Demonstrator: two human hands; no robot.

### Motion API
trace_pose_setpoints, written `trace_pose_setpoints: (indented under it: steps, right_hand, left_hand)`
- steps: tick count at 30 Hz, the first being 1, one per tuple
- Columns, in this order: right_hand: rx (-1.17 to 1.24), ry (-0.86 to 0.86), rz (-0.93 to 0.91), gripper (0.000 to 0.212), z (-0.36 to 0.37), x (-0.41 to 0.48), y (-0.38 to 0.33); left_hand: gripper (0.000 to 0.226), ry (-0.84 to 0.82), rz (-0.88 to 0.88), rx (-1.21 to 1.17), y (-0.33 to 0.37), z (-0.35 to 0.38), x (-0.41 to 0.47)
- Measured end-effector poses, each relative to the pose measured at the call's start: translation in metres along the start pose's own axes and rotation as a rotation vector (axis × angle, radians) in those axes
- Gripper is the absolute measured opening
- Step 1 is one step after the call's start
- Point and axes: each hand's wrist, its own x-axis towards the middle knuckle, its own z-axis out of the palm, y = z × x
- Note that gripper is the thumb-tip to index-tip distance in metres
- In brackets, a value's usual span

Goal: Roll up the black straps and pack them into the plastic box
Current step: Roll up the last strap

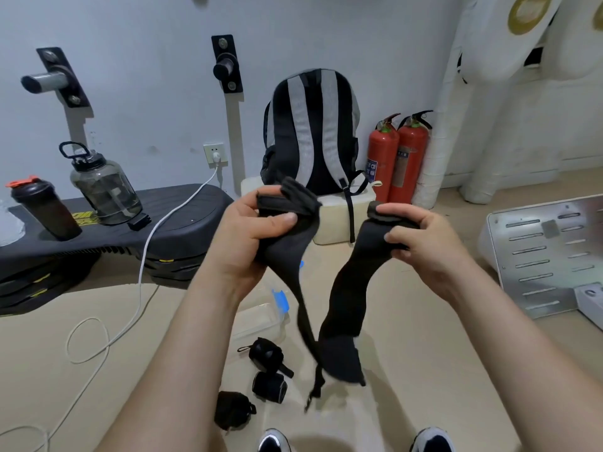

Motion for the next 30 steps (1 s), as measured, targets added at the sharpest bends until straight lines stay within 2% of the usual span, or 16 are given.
trace_pose_setpoints:
  steps: [3,7,11,13,16,17,19,22,24,30]
  right_hand:
    - [-0.128,0.049,-0.098,0.044,0.005,0.0,0.001]
    - [-0.239,0.131,-0.202,0.02,0.01,-0.003,-0.004]
    - [-0.311,0.192,-0.236,0.025,0.013,-0.004,-0.006]
    - [-0.268,0.095,-0.163,0.028,0.016,-0.006,-0.01]
    - [-0.097,-0.285,-0.042,0.03,0.015,-0.015,-0.016]
    - [-0.1,-0.343,-0.046,0.036,0.013,-0.016,-0.015]
    - [-0.154,-0.303,-0.071,0.04,0.012,-0.017,-0.014]
    - [-0.332,-0.198,-0.171,0.026,0.016,-0.017,-0.01]
    - [-0.426,-0.202,-0.212,0.019,0.019,-0.017,-0.007]
    - [-0.482,-0.213,-0.23,0.013,0.022,-0.018,-0.005]
  left_hand:
    - [0.028,-0.015,-0.067,0.142,-0.006,0.006,-0.005]
    - [0.022,0.032,-0.12,0.135,-0.009,0.01,-0.006]
    - [0.016,-0.056,-0.182,0.213,-0.018,0.02,-0.01]
    - [0.015,-0.071,-0.168,0.306,-0.025,0.028,-0.011]
    - [0.012,-0.028,-0.149,0.417,-0.032,0.034,-0.009]
    - [0.012,0.001,-0.149,0.418,-0.033,0.034,-0.009]
    - [0.015,0.06,-0.156,0.363,-0.033,0.034,-0.007]
    - [0.014,0.12,-0.158,0.288,-0.033,0.032,-0.006]
    - [0.015,0.137,-0.155,0.304,-0.031,0.031,-0.007]
    - [0.019,0.13,-0.191,0.324,-0.031,0.027,-0.006]
